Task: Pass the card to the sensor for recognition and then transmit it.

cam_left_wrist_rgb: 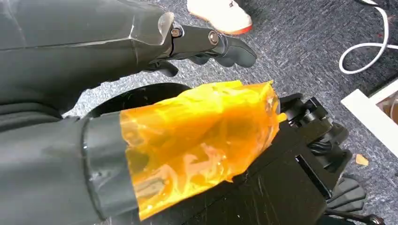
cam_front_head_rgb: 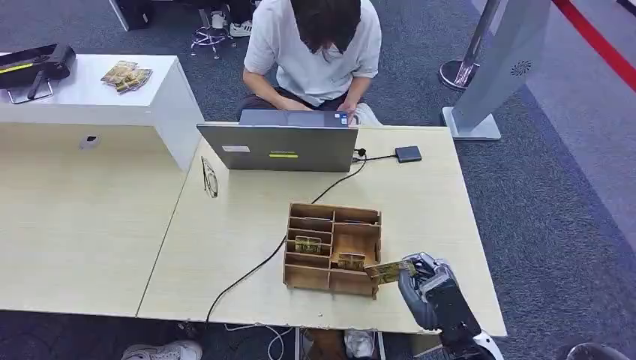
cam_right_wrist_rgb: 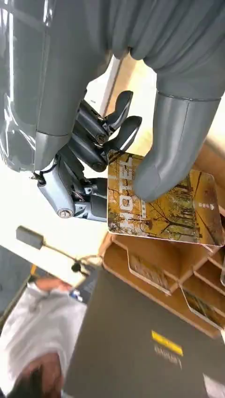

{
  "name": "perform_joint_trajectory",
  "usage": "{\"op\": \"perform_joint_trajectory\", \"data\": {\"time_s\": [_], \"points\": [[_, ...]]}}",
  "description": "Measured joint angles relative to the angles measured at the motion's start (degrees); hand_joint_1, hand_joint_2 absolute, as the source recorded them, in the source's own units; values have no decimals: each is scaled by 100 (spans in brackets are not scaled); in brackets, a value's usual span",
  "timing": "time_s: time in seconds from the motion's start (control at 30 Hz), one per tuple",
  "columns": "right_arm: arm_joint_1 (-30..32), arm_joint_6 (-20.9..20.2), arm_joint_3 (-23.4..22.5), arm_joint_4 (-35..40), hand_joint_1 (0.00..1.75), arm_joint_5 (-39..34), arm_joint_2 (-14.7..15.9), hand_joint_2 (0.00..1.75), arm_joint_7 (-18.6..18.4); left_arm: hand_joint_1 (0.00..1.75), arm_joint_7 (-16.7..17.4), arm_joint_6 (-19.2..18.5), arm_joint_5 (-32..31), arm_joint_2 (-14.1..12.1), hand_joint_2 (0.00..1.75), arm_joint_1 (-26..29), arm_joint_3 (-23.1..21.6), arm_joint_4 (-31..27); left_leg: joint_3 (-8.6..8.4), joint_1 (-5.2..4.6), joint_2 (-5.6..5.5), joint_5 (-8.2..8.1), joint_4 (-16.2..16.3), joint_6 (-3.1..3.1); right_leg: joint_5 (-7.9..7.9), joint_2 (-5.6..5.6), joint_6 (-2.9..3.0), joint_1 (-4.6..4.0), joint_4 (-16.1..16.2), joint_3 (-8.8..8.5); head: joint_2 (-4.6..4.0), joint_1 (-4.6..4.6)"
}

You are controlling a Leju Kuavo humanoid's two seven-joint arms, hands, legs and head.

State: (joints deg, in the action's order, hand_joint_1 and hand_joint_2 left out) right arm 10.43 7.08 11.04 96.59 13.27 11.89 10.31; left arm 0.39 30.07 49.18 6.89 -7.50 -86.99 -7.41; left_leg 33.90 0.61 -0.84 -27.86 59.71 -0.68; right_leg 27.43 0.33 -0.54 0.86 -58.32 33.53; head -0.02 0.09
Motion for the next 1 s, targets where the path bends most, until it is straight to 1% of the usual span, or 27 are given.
{"op": "perform_joint_trajectory", "data": {"time_s": [0.1,0.33,0.4,0.57,0.8,1.0], "points": [[6,74,-46,-57,175,46,9,175,-85,0,0,2,0,0,0,0,-2,0,0,0,0,0,0,0,0,0,0,0,0,0,0,0],[8,79,-90,-168,175,59,28,175,-94,0,2,7,-2,0,0,0,0,0,0,0,0,0,0,0,0,0,0,0,0,0,0,0],[7,87,-103,-195,175,59,28,175,-144,0,0,7,-9,0,0,0,0,0,0,0,0,0,0,0,0,0,0,0,0,0,0,0],[7,177,-197,-299,175,68,28,175,-190,0,2,9,-9,0,0,0,0,0,0,0,0,0,0,0,0,0,0,0,0,0,0,0],[6,279,-295,-457,175,275,28,175,-362,0,7,9,2,0,0,1,0,0,0,0,0,0,0,0,0,0,0,0,0,0,0,0],[8,376,-407,-568,175,372,28,175,-433,0,7,26,0,2,0,1,0,0,0,0,0,0,0,0,0,0,0,0,0,0,0,0]]}}
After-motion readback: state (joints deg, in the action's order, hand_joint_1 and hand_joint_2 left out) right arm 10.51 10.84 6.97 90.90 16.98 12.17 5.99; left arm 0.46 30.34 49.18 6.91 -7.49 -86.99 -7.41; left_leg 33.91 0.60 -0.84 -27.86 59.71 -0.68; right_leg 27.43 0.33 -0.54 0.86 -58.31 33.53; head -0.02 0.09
